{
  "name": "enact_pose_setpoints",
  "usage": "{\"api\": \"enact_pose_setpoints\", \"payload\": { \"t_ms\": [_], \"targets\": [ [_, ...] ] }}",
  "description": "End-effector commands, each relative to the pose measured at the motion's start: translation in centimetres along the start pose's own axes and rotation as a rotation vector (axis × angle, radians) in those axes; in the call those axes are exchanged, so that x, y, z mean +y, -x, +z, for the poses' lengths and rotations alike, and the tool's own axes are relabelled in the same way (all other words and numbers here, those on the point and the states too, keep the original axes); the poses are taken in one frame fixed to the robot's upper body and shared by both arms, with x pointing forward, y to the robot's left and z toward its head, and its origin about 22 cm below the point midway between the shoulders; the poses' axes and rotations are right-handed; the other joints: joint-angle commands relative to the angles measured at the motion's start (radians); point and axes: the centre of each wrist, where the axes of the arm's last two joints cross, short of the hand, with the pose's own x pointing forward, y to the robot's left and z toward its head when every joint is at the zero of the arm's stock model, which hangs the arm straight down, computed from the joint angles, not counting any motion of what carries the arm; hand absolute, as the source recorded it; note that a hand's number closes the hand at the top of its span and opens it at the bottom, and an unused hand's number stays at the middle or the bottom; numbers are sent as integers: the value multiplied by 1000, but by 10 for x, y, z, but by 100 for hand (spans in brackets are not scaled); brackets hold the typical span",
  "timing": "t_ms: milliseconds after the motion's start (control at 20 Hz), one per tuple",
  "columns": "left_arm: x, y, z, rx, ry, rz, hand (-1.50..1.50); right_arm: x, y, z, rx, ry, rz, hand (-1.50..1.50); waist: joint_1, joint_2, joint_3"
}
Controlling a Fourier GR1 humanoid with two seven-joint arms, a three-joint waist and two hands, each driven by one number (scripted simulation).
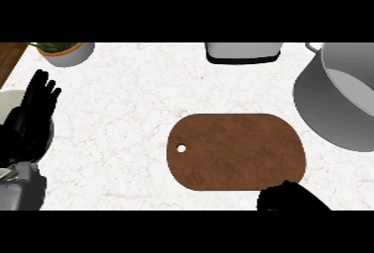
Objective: Pick the tomato from the cutting board and place it in the pot
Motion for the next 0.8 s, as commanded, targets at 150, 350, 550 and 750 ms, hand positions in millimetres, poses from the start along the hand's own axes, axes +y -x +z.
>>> {"api": "enact_pose_setpoints", "payload": {
  "t_ms": [150, 350, 550, 750],
  "targets": [
    [5, 2, 1, 2, -12, -8, 0, -41, -11, 58, 39, 429, -116, 150, 0, 4, 1],
    [-3, 1, 3, -9, -6, 6, 0, -70, -17, 91, 57, 661, -120, 150, -6, 2, 1],
    [-10, -8, -3, -18, 23, 11, 0, -92, -5, 112, 101, 820, -173, 150, 17, 8, 2],
    [-8, -10, 9, -32, 55, 6, 0, -120, 29, 129, 192, 890, -186, 150, 42, 9, 1]
  ]
}}
